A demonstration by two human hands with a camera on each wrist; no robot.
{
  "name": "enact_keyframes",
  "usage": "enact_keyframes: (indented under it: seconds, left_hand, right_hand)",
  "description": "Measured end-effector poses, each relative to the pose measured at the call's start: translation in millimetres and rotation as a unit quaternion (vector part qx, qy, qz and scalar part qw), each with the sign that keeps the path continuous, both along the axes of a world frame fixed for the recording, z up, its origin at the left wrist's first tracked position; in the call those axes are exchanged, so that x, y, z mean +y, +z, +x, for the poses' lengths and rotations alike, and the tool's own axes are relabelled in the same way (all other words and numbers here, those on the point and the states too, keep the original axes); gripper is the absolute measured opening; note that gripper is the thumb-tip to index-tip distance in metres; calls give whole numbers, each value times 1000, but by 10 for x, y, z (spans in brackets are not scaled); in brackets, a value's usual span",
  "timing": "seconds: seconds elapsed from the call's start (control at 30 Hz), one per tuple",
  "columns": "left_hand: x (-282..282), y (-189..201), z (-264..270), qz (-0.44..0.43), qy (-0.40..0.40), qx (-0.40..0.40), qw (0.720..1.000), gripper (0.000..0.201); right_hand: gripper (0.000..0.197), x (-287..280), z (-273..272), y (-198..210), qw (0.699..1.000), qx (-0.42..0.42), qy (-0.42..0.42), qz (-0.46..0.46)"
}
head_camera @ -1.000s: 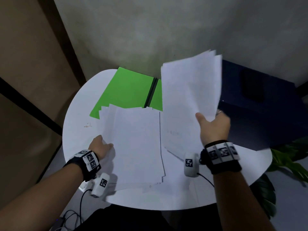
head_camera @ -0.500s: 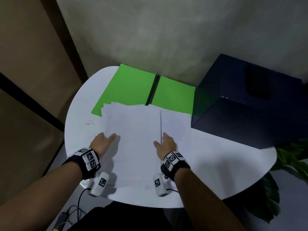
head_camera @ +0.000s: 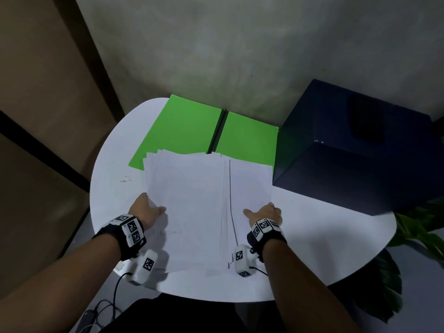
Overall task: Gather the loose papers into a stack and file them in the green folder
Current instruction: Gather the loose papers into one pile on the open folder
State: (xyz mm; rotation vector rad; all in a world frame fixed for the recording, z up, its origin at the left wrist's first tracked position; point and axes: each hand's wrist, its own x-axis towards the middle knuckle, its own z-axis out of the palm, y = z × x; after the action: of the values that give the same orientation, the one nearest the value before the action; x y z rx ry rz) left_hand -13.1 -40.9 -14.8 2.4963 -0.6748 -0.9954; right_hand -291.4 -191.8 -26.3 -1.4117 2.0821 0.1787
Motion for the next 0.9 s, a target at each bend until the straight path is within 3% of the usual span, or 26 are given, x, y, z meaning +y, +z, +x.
enact_keyframes:
  seconds: [0.07,0.2,0.27,0.37,0.57,0.7,0.77,0.9]
  left_hand:
    - [2,-4,4,1,1,0,1000,42]
    - [2,-24,13,7,-5,-1,1000,42]
    - [6,-22,22,5,-10,-3,1000,37]
    - [19,-21,14,-12,2,-1,1000,33]
    - [33,-35,-5,-23,18,1,1000,27]
    - [16,-17,-16,-19,14,3,1000,27]
    - [18,-9,-7,-14,5,7,1000,32]
    - [7,-31,10,-8,0,9,1000,54]
  right_hand:
    - [89,-31,25,10,1000,-21,1,9]
    - [95,-4,49,28,997,70,-12,5]
    - [94,-1,46,6,999,41,-13,-10]
    - [76,0,-1,3,995,-57,-60,-49]
    - [34,65,-24,256,980,-111,-39,-158]
    - [6,38,-29,648,972,-140,-31,-185]
    - [7,-8,-56,987,962,-121,-10,-244]
    - [10,-132,-186,1752,900,-153,17,-407]
